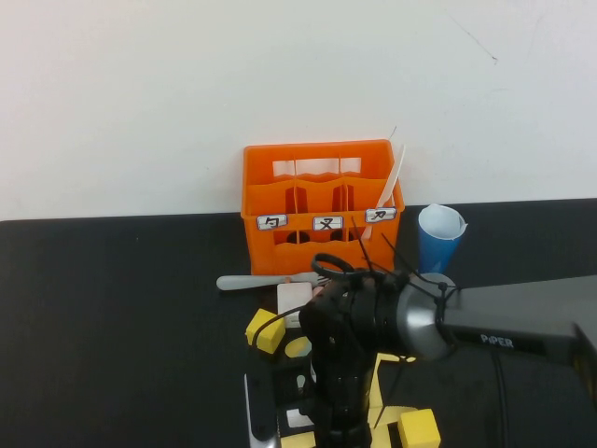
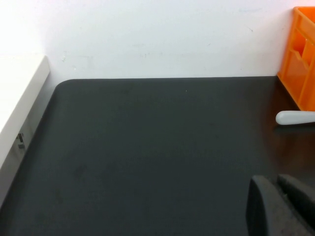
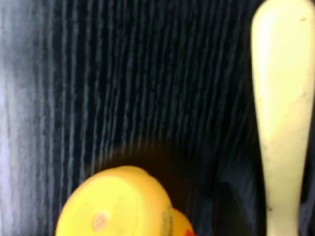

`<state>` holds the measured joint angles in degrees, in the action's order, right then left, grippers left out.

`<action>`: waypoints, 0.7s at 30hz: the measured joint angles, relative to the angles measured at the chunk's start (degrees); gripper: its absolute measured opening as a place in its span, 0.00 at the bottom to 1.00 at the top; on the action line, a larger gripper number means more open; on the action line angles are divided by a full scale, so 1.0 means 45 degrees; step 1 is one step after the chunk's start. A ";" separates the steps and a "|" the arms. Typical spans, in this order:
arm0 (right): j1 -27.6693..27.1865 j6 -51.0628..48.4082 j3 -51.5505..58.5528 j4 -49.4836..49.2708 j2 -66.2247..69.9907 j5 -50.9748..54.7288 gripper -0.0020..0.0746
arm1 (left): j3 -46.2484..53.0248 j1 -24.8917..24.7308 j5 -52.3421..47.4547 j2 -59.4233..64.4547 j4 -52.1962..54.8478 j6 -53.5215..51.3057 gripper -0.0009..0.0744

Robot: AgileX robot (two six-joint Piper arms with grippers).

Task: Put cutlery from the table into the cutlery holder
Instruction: Pick up the knife, then place the knife on the box

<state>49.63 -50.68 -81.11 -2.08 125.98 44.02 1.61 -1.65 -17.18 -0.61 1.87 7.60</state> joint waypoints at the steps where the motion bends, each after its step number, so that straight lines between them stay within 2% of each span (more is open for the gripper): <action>1: 0.0000 0.0037 0.0000 0.0008 0.0006 -0.0023 0.47 | 0.0000 0.0000 0.0000 0.0000 0.0000 0.0000 0.01; 8: 0.0000 0.0034 0.0000 0.0058 0.0232 -0.0095 0.46 | 0.0000 0.0000 0.0000 0.0000 0.0000 0.0000 0.01; 11: 0.0000 0.0142 0.0000 0.0172 0.0232 -0.0147 0.36 | 0.0000 0.0000 0.0000 0.0000 0.0000 0.0000 0.01; 14: 0.0000 0.1026 0.0000 0.0298 0.0232 -0.0231 0.20 | 0.0000 0.0000 0.0000 0.0000 0.0000 0.0000 0.01; 18: 0.0000 0.2807 0.0122 0.0344 -0.0326 -0.0700 0.19 | 0.0000 0.0000 0.0000 0.0000 0.0000 0.0000 0.01; 21: 0.0000 0.4132 0.0794 0.0191 -0.1488 -0.2215 0.19 | 0.0000 0.0000 0.0000 0.0000 0.0000 0.0000 0.01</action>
<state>49.63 -32.08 -77.53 -1.22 119.29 34.05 1.61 -1.65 -17.18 -0.61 1.87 7.60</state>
